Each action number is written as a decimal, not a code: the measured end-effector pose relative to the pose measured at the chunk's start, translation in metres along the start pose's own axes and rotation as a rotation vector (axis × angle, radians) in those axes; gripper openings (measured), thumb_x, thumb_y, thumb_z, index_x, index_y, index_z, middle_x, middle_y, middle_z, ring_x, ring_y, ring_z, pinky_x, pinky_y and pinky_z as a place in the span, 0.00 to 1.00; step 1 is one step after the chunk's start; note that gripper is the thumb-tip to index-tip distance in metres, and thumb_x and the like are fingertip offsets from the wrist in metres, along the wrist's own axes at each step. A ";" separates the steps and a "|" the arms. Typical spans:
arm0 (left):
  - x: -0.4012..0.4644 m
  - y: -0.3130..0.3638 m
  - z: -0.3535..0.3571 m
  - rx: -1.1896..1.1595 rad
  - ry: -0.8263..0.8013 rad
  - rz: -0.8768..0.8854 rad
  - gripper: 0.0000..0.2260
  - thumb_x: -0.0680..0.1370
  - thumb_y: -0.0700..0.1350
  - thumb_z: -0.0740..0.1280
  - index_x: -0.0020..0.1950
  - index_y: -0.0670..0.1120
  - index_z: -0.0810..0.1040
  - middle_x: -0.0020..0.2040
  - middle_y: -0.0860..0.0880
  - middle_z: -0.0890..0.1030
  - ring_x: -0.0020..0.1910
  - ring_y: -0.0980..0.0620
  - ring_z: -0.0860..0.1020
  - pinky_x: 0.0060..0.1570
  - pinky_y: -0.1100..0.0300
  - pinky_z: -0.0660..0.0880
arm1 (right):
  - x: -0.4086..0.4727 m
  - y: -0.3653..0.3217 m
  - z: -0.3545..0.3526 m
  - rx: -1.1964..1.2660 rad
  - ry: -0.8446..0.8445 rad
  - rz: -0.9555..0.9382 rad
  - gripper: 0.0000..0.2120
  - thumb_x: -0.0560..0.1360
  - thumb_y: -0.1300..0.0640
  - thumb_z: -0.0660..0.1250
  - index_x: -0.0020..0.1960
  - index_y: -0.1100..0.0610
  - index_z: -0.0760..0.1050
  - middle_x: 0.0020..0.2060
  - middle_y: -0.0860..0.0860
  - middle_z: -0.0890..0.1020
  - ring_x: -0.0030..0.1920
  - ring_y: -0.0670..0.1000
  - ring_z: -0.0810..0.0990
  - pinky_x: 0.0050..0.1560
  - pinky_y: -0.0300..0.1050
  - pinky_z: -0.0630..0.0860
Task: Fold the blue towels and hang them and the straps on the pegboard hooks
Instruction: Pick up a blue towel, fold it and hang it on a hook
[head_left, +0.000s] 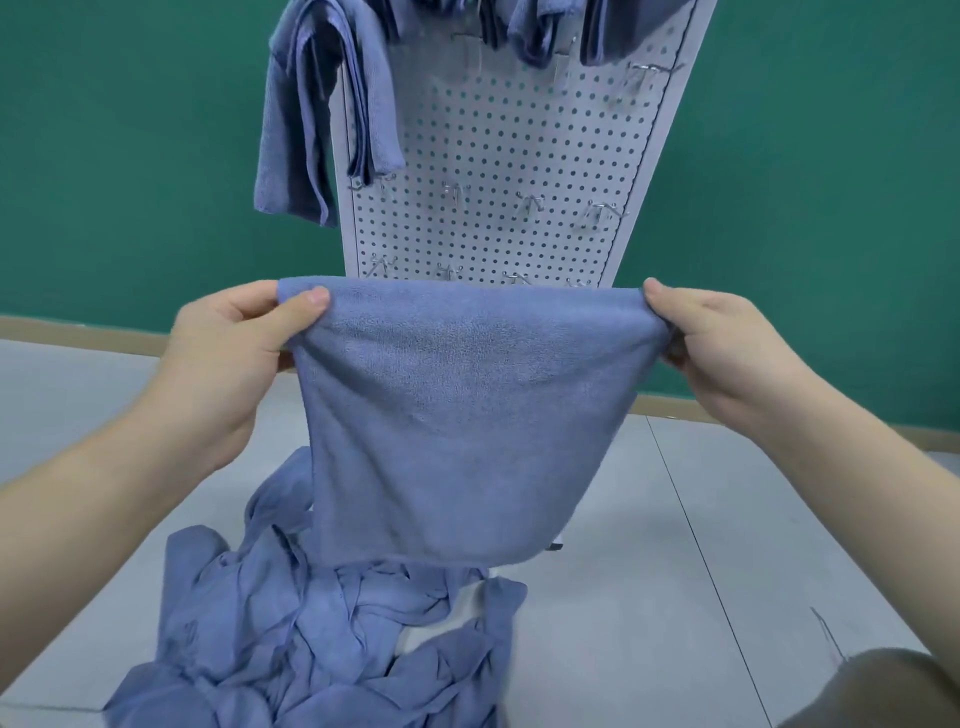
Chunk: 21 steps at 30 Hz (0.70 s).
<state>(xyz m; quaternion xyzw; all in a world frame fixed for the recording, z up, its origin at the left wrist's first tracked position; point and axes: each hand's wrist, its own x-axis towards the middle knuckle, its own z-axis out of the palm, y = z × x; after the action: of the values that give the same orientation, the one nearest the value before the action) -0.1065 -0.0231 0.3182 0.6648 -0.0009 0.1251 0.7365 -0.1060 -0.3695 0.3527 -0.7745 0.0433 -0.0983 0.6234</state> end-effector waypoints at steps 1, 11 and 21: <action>0.000 0.000 0.001 0.012 0.027 0.025 0.05 0.81 0.41 0.70 0.50 0.46 0.85 0.45 0.53 0.88 0.44 0.55 0.83 0.45 0.64 0.80 | 0.000 0.001 0.001 -0.020 0.005 -0.011 0.16 0.84 0.53 0.66 0.39 0.58 0.79 0.36 0.46 0.83 0.36 0.45 0.78 0.42 0.37 0.75; 0.003 0.002 0.001 -0.038 0.085 0.133 0.06 0.81 0.41 0.70 0.46 0.48 0.85 0.45 0.52 0.87 0.48 0.54 0.81 0.56 0.60 0.78 | 0.004 0.001 0.009 0.075 0.047 0.045 0.15 0.83 0.46 0.66 0.49 0.57 0.81 0.53 0.57 0.87 0.50 0.52 0.79 0.66 0.54 0.76; -0.001 0.009 -0.007 0.220 0.178 0.370 0.05 0.80 0.48 0.68 0.45 0.52 0.83 0.43 0.48 0.81 0.42 0.52 0.75 0.46 0.54 0.73 | -0.002 -0.006 0.012 0.271 -0.122 0.012 0.07 0.83 0.57 0.65 0.54 0.61 0.80 0.51 0.56 0.83 0.49 0.52 0.78 0.54 0.43 0.75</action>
<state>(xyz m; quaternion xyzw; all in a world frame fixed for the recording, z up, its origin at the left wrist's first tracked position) -0.1099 -0.0158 0.3260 0.7158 -0.0441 0.3153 0.6215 -0.1053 -0.3563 0.3556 -0.6875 -0.0038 -0.0522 0.7243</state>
